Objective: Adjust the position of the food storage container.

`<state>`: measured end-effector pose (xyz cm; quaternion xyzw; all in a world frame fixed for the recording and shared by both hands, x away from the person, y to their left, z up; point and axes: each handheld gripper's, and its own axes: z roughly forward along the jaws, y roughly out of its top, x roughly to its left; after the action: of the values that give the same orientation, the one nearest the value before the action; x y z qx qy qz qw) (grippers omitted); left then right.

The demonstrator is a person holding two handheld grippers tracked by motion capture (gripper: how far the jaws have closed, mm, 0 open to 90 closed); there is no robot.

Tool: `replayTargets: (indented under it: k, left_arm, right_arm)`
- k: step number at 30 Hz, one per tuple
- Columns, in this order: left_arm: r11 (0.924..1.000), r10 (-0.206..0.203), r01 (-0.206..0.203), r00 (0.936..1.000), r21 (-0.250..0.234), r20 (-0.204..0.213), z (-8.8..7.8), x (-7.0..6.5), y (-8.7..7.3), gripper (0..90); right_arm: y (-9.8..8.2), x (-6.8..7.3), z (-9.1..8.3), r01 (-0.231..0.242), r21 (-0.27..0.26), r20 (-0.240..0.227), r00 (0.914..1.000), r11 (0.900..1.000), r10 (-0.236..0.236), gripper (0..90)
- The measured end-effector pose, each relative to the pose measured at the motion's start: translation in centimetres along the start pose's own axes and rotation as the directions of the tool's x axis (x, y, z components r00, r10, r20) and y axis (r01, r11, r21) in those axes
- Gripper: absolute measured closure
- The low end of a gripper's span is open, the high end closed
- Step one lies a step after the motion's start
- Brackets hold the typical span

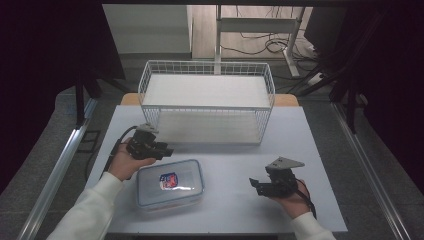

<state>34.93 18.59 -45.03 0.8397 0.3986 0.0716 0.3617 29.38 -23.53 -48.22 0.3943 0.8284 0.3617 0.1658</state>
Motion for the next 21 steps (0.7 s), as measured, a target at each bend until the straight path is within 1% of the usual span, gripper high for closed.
replayTargets:
  k: [3,5,6,7,8,10,12,13,16,18,19,20,21]
  left_arm:
    - [0.9989,0.026,-0.026,0.9996,0.039,0.001,1.2,-0.2,0.7,74.9]
    - [0.9944,0.06,-0.058,0.9978,0.088,-0.026,2.1,-0.4,1.2,82.5]
    - [0.9924,0.069,-0.066,0.9974,0.104,-0.023,2.5,-0.5,1.3,85.7]
    - [0.9918,0.066,-0.064,0.9978,0.111,-0.011,2.8,-0.6,1.4,88.5]
    - [0.9895,0.071,-0.07,0.9975,0.126,-0.003,3.1,-0.7,1.5,89.9]
    - [0.9856,0.081,-0.08,0.9967,0.149,0.003,3.6,-0.8,1.5,90.0]
    - [0.9811,0.086,-0.09,0.9959,0.171,0.027,4.0,-0.9,1.6,90.0]
    - [0.9822,0.08,-0.085,0.9962,0.167,0.033,4.3,-1.0,1.7,90.0]
    - [0.9783,0.096,-0.103,0.9941,0.179,0.05,4.6,-1.4,2.0,90.0]
    - [0.9735,0.113,-0.123,0.9917,0.193,0.062,4.8,-1.7,2.2,90.0]
    - [0.9714,0.126,-0.135,0.9905,0.196,0.055,5.0,-1.9,2.2,90.0]
    - [0.9676,0.138,-0.145,0.9892,0.206,0.049,5.1,-2.1,2.3,90.0]
    - [0.9672,0.141,-0.148,0.9889,0.206,0.048,5.3,-2.1,2.4,90.0]
  right_arm:
    - [0.0,0.0,0.0,0.003,0.002,-0.002,1.0,1.0,-0.003,25.9]
    - [-0.1,0.0,0.1,0.004,0.006,-0.001,1.0,1.0,-0.004,25.9]
    - [-0.1,0.0,0.1,0.007,0.008,0.0,1.0,1.0,-0.007,25.9]
    - [-0.1,0.0,0.1,0.007,0.01,-0.001,1.0,1.0,-0.007,25.9]
    - [-0.1,0.0,0.2,0.008,0.01,-0.002,1.0,1.0,-0.008,25.9]
    - [-0.1,0.0,0.2,0.006,0.011,-0.002,1.0,1.0,-0.006,25.9]
    - [-0.2,0.0,0.2,0.007,0.014,-0.001,1.0,1.0,-0.007,25.9]
    - [-0.2,-0.1,0.2,0.007,0.015,0.0,1.0,1.0,-0.007,26.0]
    - [-0.2,-0.1,0.2,0.006,0.015,0.005,1.0,1.0,-0.006,26.1]
    - [-0.2,-0.1,0.2,0.005,0.015,0.006,1.0,1.0,-0.005,26.1]
    - [-0.2,-0.1,0.2,0.005,0.015,0.007,1.0,1.0,-0.005,26.2]
    - [-0.2,-0.1,0.2,0.006,0.015,0.007,1.0,1.0,-0.006,26.2]
    - [-0.2,-0.2,0.2,0.007,0.015,0.008,0.9999,1.0,-0.007,26.2]
